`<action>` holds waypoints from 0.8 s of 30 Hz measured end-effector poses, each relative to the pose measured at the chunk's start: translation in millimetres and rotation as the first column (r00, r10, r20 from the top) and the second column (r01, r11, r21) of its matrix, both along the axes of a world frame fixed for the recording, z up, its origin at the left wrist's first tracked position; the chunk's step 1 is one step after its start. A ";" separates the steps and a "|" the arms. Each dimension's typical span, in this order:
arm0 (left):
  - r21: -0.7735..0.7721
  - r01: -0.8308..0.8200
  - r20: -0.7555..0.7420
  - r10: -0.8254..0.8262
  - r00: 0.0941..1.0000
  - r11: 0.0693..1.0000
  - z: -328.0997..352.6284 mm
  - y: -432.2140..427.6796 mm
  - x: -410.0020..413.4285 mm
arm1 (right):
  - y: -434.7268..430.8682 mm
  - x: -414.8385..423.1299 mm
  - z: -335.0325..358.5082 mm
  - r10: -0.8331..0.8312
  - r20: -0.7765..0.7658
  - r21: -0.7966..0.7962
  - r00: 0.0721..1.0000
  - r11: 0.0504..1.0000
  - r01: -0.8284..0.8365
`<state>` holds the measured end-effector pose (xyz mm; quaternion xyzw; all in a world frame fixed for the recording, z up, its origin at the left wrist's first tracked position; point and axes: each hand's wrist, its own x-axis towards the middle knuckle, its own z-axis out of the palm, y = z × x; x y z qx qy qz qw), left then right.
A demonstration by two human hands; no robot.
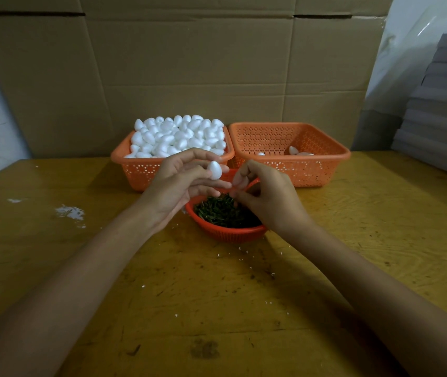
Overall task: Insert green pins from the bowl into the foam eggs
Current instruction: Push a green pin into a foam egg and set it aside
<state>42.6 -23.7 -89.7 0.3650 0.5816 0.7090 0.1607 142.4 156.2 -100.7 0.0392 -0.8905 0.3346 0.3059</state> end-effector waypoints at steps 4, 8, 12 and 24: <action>-0.008 -0.006 -0.014 0.006 1.000 1.000 0.3 0.0 0.0 | -0.7 1.5 1.8 -0.012 0.002 -0.045 1.000 0.999 0.012; -0.009 -0.008 0.004 0.008 1.000 1.000 1.0 0.3 -0.2 | -1.0 2.9 2.7 -0.034 -0.003 -0.078 0.999 0.996 0.034; -0.015 -0.019 0.016 0.019 1.000 1.000 2.2 0.6 0.6 | -1.3 2.4 2.4 -0.052 0.014 -0.051 0.999 0.997 0.053; -0.043 -0.055 0.028 0.056 0.998 0.998 3.8 3.0 5.0 | -2.6 1.7 -0.6 -0.006 -0.080 -0.199 0.997 0.980 -0.010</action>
